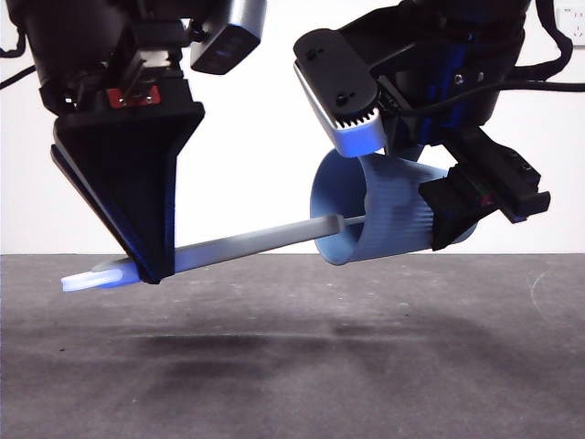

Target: Pick up the cup brush,pick up the cup,insert the brush into the cup,clean the cup,put the cup brush back,put the cup back to the fixed position on the table

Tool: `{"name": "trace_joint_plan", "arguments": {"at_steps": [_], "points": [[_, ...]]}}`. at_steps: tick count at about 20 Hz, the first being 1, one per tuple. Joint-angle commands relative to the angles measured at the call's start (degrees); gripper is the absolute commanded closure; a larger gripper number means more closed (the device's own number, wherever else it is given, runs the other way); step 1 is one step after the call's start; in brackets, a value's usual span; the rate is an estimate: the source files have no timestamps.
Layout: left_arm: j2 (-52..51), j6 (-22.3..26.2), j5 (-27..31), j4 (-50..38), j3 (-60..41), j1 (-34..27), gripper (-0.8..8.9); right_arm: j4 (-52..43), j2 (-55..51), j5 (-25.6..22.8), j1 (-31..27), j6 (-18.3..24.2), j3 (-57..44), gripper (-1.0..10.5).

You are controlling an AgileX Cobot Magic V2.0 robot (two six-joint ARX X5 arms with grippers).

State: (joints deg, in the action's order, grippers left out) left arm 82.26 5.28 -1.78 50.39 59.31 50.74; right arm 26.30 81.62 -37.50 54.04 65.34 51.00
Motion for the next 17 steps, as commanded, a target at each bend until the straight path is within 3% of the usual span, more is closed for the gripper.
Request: {"name": "trace_joint_plan", "arguments": {"at_steps": [1,5,13,17], "points": [[0.0,0.2,-0.1,-0.4,0.1,0.6,8.22,-1.0,0.6,1.4,0.8,-1.6,0.2,9.6],[-0.5,-0.9,9.2,7.1,0.1,0.1,8.22,-0.7,0.6,1.1,0.7,-6.3,0.2,9.6],[-5.4,-2.8,12.2,12.8,0.1,-4.3,8.22,0.0,0.4,-0.6,0.7,-21.4,0.2,9.6],[-7.3,-3.0,14.5,15.1,0.1,-7.7,8.22,0.2,0.1,-0.6,0.7,-32.1,0.2,9.6]]}}
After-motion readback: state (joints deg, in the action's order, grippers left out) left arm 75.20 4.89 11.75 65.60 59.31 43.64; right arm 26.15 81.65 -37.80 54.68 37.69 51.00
